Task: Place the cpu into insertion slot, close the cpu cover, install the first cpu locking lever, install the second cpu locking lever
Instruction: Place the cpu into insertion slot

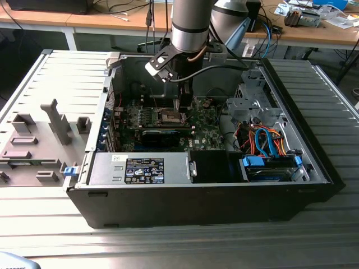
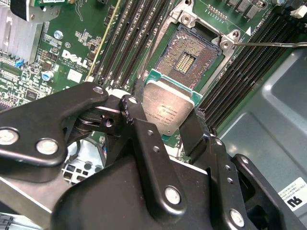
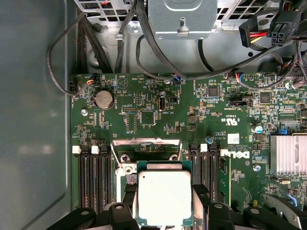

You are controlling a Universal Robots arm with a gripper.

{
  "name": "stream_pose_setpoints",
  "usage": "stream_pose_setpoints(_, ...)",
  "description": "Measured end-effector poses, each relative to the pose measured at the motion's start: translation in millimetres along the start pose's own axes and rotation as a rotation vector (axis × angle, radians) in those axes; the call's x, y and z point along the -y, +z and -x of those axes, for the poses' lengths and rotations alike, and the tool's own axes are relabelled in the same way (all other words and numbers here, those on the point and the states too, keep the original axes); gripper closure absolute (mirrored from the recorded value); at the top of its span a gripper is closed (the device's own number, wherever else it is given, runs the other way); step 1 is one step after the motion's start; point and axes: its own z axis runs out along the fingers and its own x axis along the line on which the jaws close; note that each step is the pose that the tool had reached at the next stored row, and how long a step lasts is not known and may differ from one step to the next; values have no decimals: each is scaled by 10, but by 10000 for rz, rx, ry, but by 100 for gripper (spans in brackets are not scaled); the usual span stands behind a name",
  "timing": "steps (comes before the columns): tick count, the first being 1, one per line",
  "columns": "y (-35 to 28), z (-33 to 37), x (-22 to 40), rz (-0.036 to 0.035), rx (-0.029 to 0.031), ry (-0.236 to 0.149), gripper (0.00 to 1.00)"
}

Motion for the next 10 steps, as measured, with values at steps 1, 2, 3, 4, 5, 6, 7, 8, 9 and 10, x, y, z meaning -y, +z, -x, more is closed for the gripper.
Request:
stream_pose_setpoints(1,3,-6,1,-1,3,1,45)
stream_pose_setpoints(2,6,-11,4,-1,2,0,45)
stream_pose_setpoints(3,9,-15,10,-1,3,-1,45)
stream_pose_setpoints(4,12,-18,27,0,3,-1,45)
stream_pose_setpoints(5,13,-22,40,-1,5,-1,45)
stream_pose_setpoints(6,16,-28,50,-1,7,-1,45)
stream_pose_setpoints(7,22,-36,66,-1,10,-1,45)
stream_pose_setpoints(8,26,-39,73,0,11,-2,45)
stream_pose_setpoints(9,31,-45,85,0,13,-2,45)
stream_pose_setpoints(10,36,-49,95,-1,14,-3,45)
